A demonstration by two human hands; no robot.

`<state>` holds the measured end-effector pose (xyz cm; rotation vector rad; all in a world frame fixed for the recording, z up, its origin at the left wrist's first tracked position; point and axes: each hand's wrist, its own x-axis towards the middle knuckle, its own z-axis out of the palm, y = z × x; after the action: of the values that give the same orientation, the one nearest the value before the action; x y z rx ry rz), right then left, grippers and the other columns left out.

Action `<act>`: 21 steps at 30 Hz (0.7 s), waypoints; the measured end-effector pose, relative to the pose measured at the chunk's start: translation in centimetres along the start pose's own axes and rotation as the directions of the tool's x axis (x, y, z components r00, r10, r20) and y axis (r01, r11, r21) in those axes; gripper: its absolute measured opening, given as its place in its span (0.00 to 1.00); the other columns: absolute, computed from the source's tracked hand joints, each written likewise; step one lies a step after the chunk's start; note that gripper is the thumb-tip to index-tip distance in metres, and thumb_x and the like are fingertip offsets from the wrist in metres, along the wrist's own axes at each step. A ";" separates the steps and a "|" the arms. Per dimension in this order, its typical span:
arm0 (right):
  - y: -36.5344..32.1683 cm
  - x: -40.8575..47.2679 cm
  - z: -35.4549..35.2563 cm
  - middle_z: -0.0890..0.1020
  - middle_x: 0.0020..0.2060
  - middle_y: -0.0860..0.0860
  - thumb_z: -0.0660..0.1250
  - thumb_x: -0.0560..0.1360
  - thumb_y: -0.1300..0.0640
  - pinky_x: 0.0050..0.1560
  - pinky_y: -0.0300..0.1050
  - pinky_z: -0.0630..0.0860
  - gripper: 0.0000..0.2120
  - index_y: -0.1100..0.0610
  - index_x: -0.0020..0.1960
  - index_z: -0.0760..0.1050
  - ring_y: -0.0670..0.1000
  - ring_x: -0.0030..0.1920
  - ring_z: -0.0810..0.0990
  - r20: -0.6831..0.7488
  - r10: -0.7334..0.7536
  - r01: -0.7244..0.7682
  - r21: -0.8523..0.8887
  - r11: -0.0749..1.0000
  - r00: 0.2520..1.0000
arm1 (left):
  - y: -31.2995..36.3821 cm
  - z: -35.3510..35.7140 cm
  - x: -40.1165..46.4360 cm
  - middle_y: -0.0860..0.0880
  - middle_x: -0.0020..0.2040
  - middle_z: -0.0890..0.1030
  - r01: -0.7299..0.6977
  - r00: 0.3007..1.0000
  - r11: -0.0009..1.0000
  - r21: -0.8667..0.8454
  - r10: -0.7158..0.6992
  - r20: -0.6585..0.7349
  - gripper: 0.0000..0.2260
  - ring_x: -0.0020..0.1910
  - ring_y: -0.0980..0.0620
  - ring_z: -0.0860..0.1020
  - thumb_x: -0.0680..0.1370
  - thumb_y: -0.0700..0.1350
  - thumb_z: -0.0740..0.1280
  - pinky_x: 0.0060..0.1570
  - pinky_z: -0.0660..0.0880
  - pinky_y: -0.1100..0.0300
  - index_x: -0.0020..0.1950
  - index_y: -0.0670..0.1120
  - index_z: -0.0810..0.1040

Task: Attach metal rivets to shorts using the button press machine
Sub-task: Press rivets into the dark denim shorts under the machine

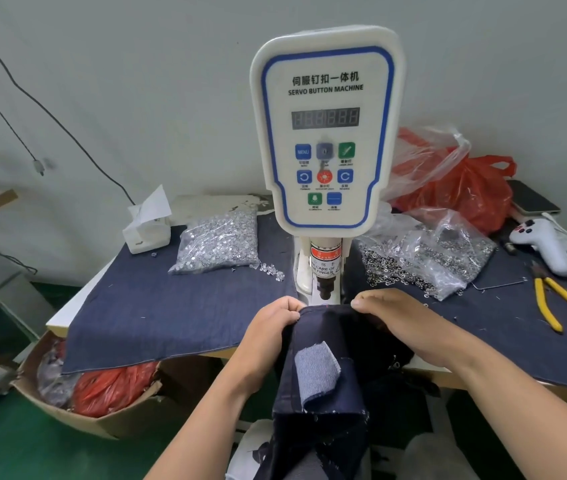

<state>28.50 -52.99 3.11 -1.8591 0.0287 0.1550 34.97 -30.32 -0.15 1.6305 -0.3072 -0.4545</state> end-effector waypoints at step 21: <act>-0.1 0.0 0.5 0.62 0.36 0.52 0.61 0.74 0.45 0.40 0.50 0.58 0.18 0.56 0.38 0.59 0.50 0.37 0.60 -0.080 0.020 -0.027 -0.094 0.995 0.997 | -2.5 -0.3 0.9 0.45 0.45 0.82 -0.012 1.000 0.906 -0.422 0.016 0.007 0.14 0.41 0.49 0.79 0.74 0.40 0.67 0.42 0.74 0.54 0.57 0.48 0.67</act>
<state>28.42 -52.49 3.04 -1.9598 0.0997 0.1006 35.79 -30.18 -2.67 1.2007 -0.2091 -0.4809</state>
